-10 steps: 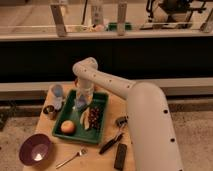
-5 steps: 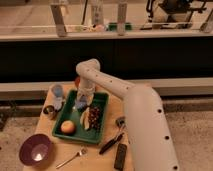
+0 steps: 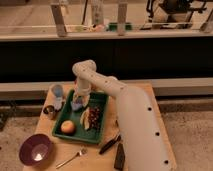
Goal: Wipe tray with sponge
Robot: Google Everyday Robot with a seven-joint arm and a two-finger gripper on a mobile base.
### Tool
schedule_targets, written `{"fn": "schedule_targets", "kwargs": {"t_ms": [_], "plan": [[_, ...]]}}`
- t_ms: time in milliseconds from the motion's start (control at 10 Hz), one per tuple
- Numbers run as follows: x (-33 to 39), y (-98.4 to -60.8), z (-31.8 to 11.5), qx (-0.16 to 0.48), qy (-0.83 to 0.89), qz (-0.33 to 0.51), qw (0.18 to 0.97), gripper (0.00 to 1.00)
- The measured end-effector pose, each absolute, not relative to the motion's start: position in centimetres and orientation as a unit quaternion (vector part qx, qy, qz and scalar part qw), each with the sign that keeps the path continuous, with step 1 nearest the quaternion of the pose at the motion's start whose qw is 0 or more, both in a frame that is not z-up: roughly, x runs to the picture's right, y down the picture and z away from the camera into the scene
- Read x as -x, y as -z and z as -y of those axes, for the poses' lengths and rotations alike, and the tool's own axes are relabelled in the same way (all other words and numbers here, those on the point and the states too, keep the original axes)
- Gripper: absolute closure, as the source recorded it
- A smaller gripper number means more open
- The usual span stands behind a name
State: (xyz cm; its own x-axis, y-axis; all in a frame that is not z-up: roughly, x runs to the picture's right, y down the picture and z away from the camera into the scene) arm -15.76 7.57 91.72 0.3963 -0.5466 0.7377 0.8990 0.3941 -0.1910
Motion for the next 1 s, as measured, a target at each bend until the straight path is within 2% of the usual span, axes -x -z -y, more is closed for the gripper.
{"fn": "schedule_targets", "kwargs": {"t_ms": [400, 800, 1000], "plan": [[15.5, -90.3, -9.2, 0.301, 0.469, 0.3, 0.774, 1.0], [15.4, -85.7, -12.0, 0.299, 0.467, 0.299, 0.777, 1.0], [14.9, -85.0, -12.0, 0.3, 0.459, 0.294, 0.783, 1.0]]}}
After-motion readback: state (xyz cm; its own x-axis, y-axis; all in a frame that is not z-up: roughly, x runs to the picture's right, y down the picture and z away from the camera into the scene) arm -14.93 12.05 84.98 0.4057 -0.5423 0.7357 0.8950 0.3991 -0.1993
